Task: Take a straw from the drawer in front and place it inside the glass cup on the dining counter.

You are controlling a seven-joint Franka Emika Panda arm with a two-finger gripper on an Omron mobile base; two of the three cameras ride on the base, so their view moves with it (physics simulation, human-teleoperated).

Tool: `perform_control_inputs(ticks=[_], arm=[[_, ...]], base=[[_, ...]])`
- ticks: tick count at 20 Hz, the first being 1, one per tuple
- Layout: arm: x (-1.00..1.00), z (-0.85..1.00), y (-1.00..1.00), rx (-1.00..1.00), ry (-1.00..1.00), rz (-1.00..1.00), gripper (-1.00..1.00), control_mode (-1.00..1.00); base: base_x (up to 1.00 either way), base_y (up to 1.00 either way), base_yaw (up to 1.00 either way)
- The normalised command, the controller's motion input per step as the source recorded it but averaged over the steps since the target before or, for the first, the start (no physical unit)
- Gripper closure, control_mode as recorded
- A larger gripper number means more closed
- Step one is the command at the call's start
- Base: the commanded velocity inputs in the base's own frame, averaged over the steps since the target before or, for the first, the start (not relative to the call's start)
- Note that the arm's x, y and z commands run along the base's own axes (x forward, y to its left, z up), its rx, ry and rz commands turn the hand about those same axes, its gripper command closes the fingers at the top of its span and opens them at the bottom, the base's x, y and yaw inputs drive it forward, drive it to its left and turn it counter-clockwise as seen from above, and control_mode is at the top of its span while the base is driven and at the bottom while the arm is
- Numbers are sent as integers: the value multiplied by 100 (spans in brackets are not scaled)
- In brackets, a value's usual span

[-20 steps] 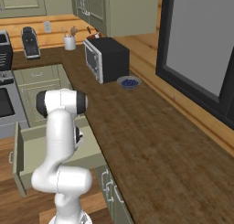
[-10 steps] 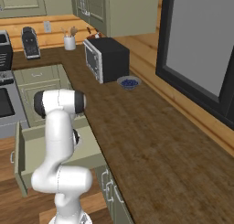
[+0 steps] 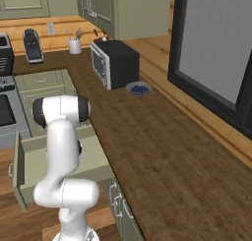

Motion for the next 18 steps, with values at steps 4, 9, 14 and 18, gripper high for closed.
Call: perform_control_inputs(ticks=[4, 9, 14, 18], arm=[[-3, 100, 4, 2, -9, 0, 100, -100], [0, 100, 6, 4, -3, 2, 100, -100], [2, 100, 6, 2, 2, 4, 100, -100], [2, 100, 0, 0, 11, 5, 100, -100]], base=[[0, 0, 0], [0, 0, 0], [0, 0, 0], [0, 0, 0]])
